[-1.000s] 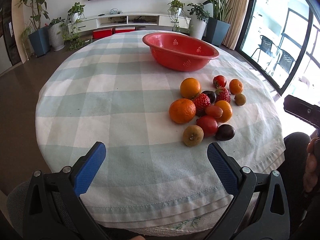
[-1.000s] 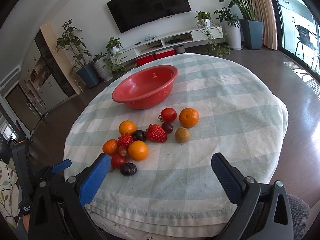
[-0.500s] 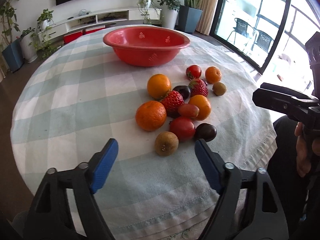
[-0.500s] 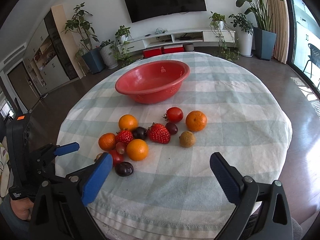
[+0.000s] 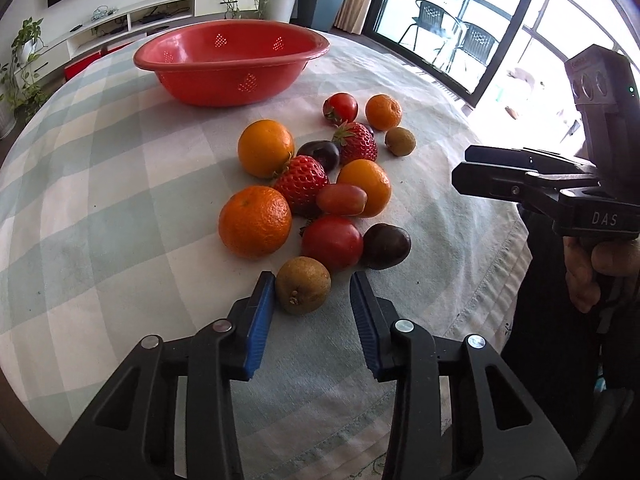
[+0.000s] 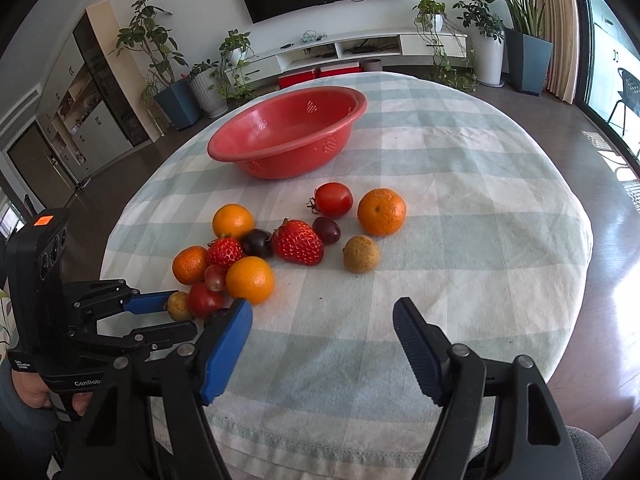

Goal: Organize fruits
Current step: 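Grasp the brown kiwi with the left tool while the right tool grasps a dark plum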

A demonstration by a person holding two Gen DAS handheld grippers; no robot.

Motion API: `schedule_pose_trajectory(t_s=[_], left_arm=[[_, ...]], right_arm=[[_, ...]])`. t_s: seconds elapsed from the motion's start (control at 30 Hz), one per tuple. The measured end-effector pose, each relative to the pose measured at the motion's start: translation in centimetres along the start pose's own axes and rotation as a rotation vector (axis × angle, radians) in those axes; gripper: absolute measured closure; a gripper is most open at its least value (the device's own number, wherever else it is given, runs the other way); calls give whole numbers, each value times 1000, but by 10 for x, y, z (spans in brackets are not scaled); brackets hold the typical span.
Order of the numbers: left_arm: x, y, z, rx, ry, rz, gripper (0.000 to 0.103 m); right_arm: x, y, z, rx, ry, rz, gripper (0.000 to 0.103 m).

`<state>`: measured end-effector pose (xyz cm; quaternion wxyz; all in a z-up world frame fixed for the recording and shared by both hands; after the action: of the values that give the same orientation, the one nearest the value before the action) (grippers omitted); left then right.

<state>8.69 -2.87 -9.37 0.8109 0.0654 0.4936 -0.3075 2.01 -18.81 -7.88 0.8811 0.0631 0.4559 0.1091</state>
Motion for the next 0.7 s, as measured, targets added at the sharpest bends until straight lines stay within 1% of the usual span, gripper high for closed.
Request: schedule_pose_trajectory(t_s=[0.07,0.1,0.17,0.47,0.53,0.63,0.7], left_arm=[[0,1,1,8,5,-1,72],[0,2,1,13,6,1,75],[-1,2,1,22,10,6,77],[-8,3,-5,19,-7,7,77],[-11,4,-6,8,-18,8,77],[-19,8,-8,-13,-43,3,77],[-25,9,-9,-23,-59,-4,77]], right_arm=[[2,6,-2,-25,8,3,29],[3,9,-3,-37,14,10,30],[5,16,-6,-58,22,23,30],[11,44,-15,-147,46,60,32],[16,52,-17,-170,59,67,39],[21,63,-20,-210,73,65,44],[25,67,-20,-229,79,65,45]])
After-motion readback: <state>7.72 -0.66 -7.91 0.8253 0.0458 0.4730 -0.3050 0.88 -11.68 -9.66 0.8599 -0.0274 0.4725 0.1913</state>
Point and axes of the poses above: each gripper's, at about its wrist camera, not at the fingertips, and x roughly the way its jaws point, y to its left, z to its top, the point moved 4 cm from there along x, roughly the way its jaws point, and after that the axes turned 2 degrees about y, right-handed, at the moved point
